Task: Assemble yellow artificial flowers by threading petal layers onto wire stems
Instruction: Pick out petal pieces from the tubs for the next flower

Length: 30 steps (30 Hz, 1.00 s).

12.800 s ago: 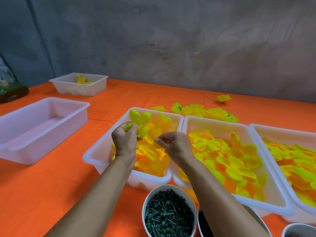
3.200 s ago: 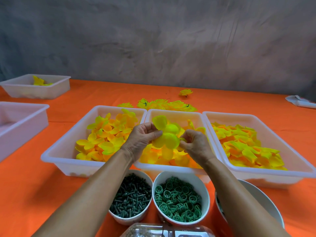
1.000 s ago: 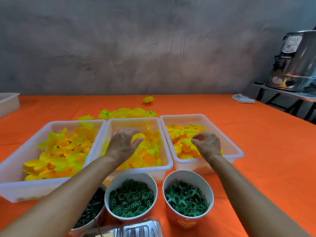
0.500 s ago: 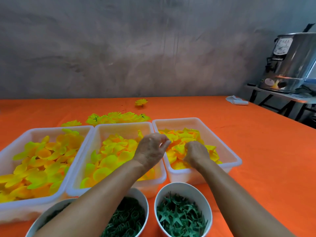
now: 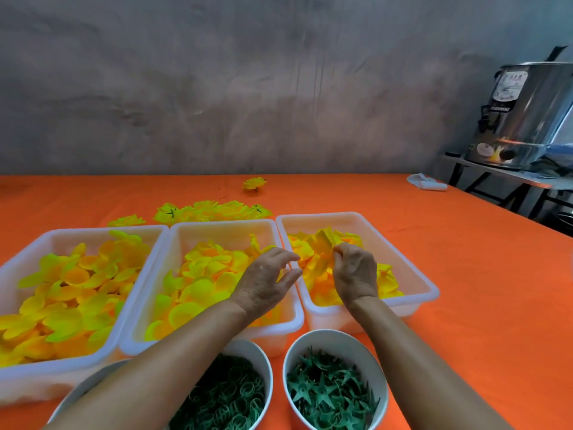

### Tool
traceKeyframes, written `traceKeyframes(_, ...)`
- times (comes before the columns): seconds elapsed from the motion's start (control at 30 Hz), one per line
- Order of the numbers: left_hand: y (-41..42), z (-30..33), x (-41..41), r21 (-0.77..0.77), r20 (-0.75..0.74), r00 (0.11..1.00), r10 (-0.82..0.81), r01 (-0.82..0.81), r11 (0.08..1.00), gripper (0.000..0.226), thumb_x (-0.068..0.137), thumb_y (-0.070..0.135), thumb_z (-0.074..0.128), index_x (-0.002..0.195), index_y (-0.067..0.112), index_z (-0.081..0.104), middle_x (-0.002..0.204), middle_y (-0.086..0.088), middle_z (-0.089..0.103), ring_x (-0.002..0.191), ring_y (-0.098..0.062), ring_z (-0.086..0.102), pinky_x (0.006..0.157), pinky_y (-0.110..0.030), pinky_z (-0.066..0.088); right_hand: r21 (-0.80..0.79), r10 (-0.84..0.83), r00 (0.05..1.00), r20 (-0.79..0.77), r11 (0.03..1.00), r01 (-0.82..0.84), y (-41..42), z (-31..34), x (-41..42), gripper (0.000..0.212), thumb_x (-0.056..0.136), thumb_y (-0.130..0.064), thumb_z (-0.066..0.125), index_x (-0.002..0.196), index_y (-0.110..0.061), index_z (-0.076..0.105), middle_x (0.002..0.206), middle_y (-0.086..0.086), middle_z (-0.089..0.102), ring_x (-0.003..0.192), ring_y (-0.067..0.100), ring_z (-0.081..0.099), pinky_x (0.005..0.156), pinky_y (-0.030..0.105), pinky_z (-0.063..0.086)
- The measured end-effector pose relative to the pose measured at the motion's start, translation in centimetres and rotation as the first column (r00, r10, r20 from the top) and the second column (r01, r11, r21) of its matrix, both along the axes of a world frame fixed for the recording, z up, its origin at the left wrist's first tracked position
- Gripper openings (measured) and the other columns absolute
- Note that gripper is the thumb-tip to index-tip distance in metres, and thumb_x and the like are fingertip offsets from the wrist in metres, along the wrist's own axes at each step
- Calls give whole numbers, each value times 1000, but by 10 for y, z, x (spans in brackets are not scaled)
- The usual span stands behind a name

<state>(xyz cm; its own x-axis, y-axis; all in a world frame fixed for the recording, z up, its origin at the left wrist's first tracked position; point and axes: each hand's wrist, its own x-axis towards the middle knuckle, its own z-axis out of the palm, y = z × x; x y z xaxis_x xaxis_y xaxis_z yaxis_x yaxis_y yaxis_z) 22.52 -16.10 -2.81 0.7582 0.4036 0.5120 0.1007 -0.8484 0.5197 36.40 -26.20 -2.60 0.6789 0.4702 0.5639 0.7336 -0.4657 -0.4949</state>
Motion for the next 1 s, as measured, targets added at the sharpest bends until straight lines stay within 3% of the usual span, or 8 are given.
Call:
traceKeyframes(0.1, 1, -2, 2, -8, 24, 1000, 0, 1, 1000, 32, 92, 24, 59, 119, 7, 61, 113, -10, 61, 98, -23, 58, 81, -33, 47, 71, 40, 998, -40, 997, -37, -1, 1, -2, 11, 83, -9, 66, 85, -1, 72, 85, 23, 70, 84, 39, 64, 70, 37, 42)
traceKeyframes(0.2, 1, -2, 6, -78, 41, 999, 22, -19, 997, 33, 92, 26, 60, 118, 7, 62, 109, -11, 63, 96, -24, 58, 81, -34, 48, 35, 100, 994, -52, 995, -98, -5, 0, -2, 11, 79, -15, 73, 80, -4, 73, 86, 17, 71, 83, 33, 65, 70, 36, 45)
traceKeyframes(0.4, 4, -4, 11, -332, 70, 997, 13, 11, 943, 31, 89, 20, 64, 118, 10, 62, 102, -11, 64, 96, -18, 58, 86, -29, 45, -3, 333, 934, 130, 942, -336, -10, -4, -10, 18, 68, -2, 79, 62, 0, 62, 69, 16, 63, 60, 33, 59, 53, 40, 48)
traceKeyframes(0.5, 5, -3, 10, -526, 146, 989, -26, 100, 845, 31, 82, 0, 68, 110, 10, 63, 97, -11, 64, 93, -17, 57, 87, -33, 48, -1, 390, 913, 122, 920, -393, -9, -5, -10, 11, 69, -4, 77, 69, -2, 66, 75, 14, 66, 63, 31, 61, 57, 41, 50)
traceKeyframes(0.63, 5, -2, 7, -577, 187, 981, -60, 159, 801, 39, 78, -8, 69, 110, 12, 61, 95, -12, 65, 92, -18, 60, 82, -33, 52, -83, 402, 911, 95, 915, -396, -6, -6, -12, 19, 81, -23, 72, 89, -7, 69, 84, 11, 65, 71, 27, 60, 64, 36, 47)
traceKeyframes(0.77, 4, 0, 7, -573, 198, 977, -82, 183, 799, 39, 79, -11, 66, 109, 12, 59, 93, -15, 62, 88, -20, 58, 75, -27, 51, 40, 405, 910, -93, 914, -403, -5, -2, -6, 14, 89, -16, 64, 87, -6, 73, 78, 9, 62, 73, 25, 57, 70, 41, 44)
traceKeyframes(0.9, 2, 1, 7, -533, 220, 968, -117, 220, 817, 41, 80, -16, 59, 111, 12, 57, 91, -26, 61, 83, -24, 57, 74, -30, 50, 275, 508, 765, -395, 860, -429, -6, 2, -5, 15, 89, -12, 63, 78, -7, 73, 67, 1, 55, 66, 12, 47, 62, 30, 40)
traceKeyframes(1.0, 4, 0, 7, -516, 226, 969, -104, 209, 831, 47, 81, -18, 54, 111, 18, 57, 88, -29, 54, 81, -27, 52, 76, -40, 46, 421, 537, 681, -497, 836, -352, -8, 5, -5, 17, 90, -9, 60, 80, -8, 73, 68, 4, 62, 59, 11, 56, 58, 27, 43)
